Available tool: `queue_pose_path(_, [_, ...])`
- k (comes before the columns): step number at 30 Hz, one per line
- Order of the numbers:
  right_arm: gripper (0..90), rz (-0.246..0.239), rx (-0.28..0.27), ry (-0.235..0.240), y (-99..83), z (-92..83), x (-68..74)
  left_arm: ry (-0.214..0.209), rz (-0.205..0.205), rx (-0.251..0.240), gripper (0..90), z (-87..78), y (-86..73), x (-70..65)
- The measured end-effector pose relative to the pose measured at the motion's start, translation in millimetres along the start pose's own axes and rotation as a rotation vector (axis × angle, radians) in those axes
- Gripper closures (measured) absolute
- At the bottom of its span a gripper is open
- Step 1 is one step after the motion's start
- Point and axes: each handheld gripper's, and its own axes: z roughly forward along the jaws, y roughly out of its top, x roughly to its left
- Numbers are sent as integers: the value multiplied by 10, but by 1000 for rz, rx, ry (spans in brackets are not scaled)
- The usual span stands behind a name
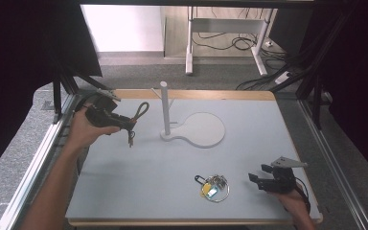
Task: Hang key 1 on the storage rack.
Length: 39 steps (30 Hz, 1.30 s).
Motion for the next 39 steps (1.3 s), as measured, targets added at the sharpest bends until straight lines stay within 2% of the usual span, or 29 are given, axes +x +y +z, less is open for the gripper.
queue_pose_path(16, [298, 1, 9, 5, -6, 11, 6, -10, -32, -21, 665, -14, 138, 123])
queue_pose_path(34, [299, 1, 15, 3, -6, 29, 8, -14, -57, -39, 665, 11, 298, 196])
queue_pose_path(39, [299, -1, 17, 4, -6, 34, 8, -19, -61, -28, 665, 51, 332, 230])
